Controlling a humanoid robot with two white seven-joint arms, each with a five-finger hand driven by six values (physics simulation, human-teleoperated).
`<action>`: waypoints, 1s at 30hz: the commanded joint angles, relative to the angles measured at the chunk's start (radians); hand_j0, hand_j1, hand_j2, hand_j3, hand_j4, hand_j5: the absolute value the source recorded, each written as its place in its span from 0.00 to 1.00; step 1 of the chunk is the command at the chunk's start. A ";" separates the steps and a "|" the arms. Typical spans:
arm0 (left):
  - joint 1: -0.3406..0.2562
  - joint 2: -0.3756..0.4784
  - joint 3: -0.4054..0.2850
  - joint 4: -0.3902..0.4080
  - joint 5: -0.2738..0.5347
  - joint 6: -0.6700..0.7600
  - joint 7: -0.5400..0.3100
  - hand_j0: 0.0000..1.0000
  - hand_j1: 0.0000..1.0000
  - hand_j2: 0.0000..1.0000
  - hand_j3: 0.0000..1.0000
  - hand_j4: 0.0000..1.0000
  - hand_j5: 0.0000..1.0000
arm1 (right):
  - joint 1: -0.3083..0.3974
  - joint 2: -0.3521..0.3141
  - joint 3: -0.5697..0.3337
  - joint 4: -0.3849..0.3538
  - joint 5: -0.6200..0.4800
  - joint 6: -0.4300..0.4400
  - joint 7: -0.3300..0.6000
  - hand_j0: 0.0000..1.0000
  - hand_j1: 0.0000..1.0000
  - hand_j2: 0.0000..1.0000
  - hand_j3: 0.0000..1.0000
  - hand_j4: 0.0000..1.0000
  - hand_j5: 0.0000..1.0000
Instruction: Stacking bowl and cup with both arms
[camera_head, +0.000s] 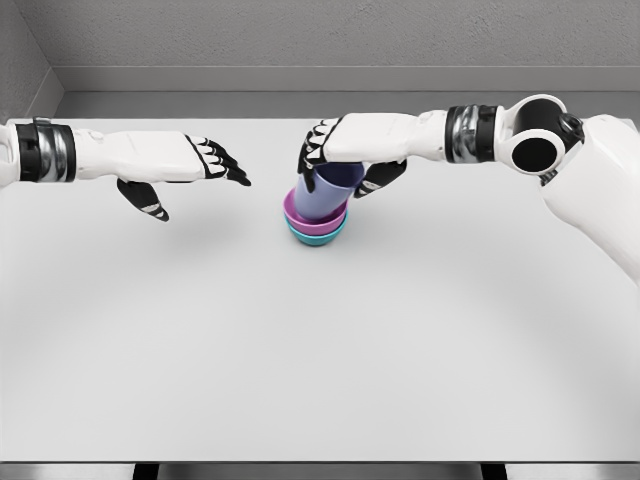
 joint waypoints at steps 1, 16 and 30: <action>0.000 0.000 0.001 0.000 0.005 0.002 0.000 1.00 1.00 1.00 1.00 1.00 1.00 | 0.002 0.000 -0.001 0.008 -0.006 0.003 -0.001 0.46 0.46 0.46 0.46 0.46 0.46; 0.000 0.000 0.001 0.000 0.007 0.002 0.000 1.00 1.00 1.00 1.00 1.00 1.00 | 0.002 0.020 0.025 0.030 0.013 0.003 -0.001 0.53 0.53 0.53 0.53 0.53 0.53; 0.000 0.000 0.001 0.000 0.005 0.002 0.000 1.00 1.00 1.00 1.00 1.00 1.00 | -0.002 0.030 -0.202 -0.001 0.050 -0.025 -0.001 1.00 1.00 1.00 1.00 1.00 1.00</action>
